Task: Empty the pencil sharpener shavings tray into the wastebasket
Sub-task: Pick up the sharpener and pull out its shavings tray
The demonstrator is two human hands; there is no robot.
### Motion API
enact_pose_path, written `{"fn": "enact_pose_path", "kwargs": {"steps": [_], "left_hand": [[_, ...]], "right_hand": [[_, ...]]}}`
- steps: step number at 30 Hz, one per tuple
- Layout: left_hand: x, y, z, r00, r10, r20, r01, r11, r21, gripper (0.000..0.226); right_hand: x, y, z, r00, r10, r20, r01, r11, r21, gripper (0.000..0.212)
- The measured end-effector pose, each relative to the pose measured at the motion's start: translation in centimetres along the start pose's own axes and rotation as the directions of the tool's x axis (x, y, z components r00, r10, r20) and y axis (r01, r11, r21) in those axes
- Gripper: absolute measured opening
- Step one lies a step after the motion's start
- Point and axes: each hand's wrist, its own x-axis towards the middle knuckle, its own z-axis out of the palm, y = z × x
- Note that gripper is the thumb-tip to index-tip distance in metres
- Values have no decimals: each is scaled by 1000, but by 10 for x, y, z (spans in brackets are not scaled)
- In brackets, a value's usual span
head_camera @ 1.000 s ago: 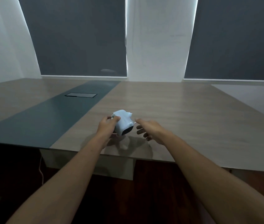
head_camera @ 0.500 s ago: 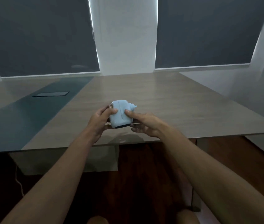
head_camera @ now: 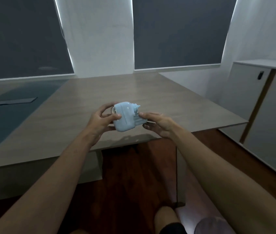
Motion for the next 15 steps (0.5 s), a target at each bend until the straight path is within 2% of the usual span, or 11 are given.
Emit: {"fn": "enact_pose_path", "kwargs": {"steps": [5,7,9,15], "left_hand": [[8,-8,14,999,-27,26,27,999,25,54],[12,-14,15,1000,-22,-16,22,999,42,54],[17,-21,21,996,12,-90,-1,993,115,56],[21,-38,50,957,165,-239,-81,942,326,62]], "right_hand": [[-10,-3,-45,995,-17,-97,27,995,99,12],[-16,-3,-63,987,-36,-157,57,990,131,11],[-22,-1,-79,980,-34,-194,63,987,147,24],[-37,5,-105,963,-68,-260,96,991,94,40]]}}
